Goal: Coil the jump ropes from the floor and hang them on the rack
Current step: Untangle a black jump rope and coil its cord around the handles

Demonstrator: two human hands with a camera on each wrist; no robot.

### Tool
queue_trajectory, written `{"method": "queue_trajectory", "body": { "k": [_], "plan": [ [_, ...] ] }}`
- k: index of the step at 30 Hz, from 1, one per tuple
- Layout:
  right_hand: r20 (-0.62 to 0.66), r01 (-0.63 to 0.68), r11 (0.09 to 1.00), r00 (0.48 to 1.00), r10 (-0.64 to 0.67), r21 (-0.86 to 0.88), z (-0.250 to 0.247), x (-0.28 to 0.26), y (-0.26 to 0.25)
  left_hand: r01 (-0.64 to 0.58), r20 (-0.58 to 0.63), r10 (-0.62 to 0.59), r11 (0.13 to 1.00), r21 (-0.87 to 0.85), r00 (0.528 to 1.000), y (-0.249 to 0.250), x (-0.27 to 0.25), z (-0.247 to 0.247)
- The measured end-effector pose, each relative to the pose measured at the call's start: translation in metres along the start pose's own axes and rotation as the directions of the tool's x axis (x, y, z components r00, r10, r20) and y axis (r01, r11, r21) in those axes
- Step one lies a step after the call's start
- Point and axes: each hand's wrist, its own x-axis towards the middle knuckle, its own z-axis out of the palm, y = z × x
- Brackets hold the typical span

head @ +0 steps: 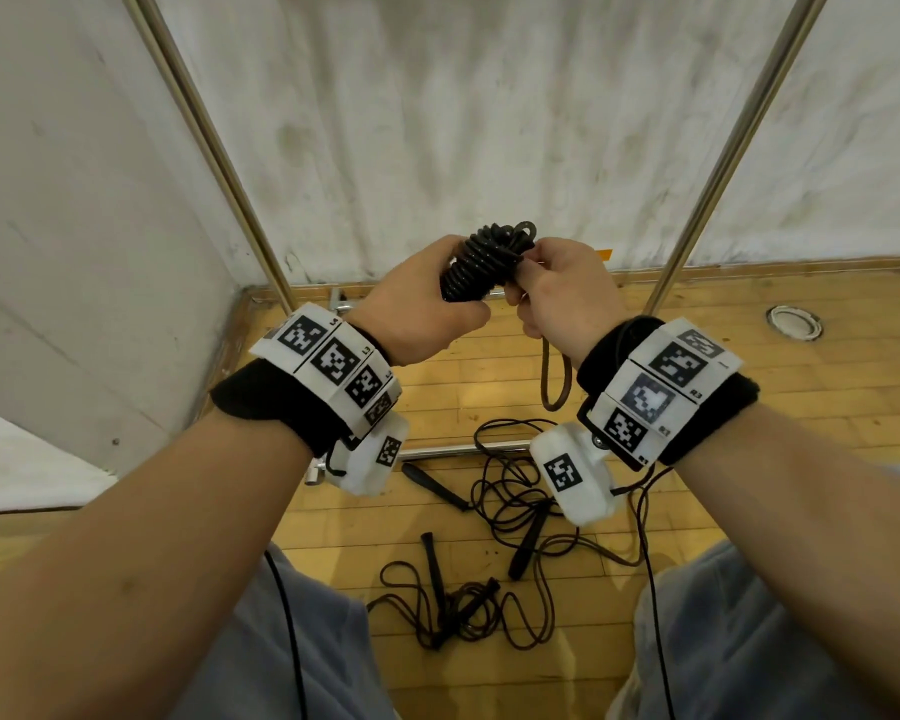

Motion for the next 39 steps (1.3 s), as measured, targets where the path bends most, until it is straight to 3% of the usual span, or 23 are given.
{"method": "queue_trajectory", "body": {
  "k": [5, 11, 14, 18, 21, 25, 32, 39],
  "plan": [
    [0.007, -0.009, 0.999, 1.0, 0.01, -0.033, 0.002, -0.003, -0.002, -0.005, -0.028, 0.004, 1.0, -0.022, 1.0, 0.002, 0.0, 0.006],
    [0.011, -0.024, 0.998, 1.0, 0.025, -0.053, 0.004, -0.007, -0.003, -0.004, -0.181, 0.011, 0.999, 0.038, 0.983, -0.002, 0.005, 0.014],
    [0.022, -0.032, 0.997, 0.999, 0.034, -0.069, 0.002, -0.006, -0.002, 0.013, -0.098, -0.012, 1.0, 0.013, 0.995, 0.0, 0.004, 0.014],
    [0.008, -0.019, 0.993, 1.0, 0.02, -0.116, -0.007, -0.004, -0.002, 0.163, 0.171, -0.118, 0.946, -0.282, 0.978, 0.011, 0.001, 0.012],
    [0.024, -0.013, 0.99, 1.0, 0.016, -0.143, -0.01, -0.003, -0.001, 0.175, 0.245, -0.112, 0.952, -0.252, 0.963, 0.01, -0.001, 0.006],
    [0.075, -0.013, 0.987, 0.997, 0.025, -0.161, -0.011, -0.001, 0.0, 0.101, 0.217, -0.07, 0.986, -0.135, 0.974, 0.006, -0.007, 0.0],
    [0.142, -0.024, 0.988, 0.989, 0.046, -0.152, -0.007, -0.002, 0.0, 0.106, 0.068, -0.093, 0.971, -0.212, 0.993, 0.006, -0.006, 0.0],
    [0.19, 0.012, 0.977, 0.981, 0.029, -0.211, -0.008, -0.003, 0.002, 0.128, 0.086, -0.113, 0.972, -0.197, 0.99, 0.007, -0.003, -0.002]
  ]
}}
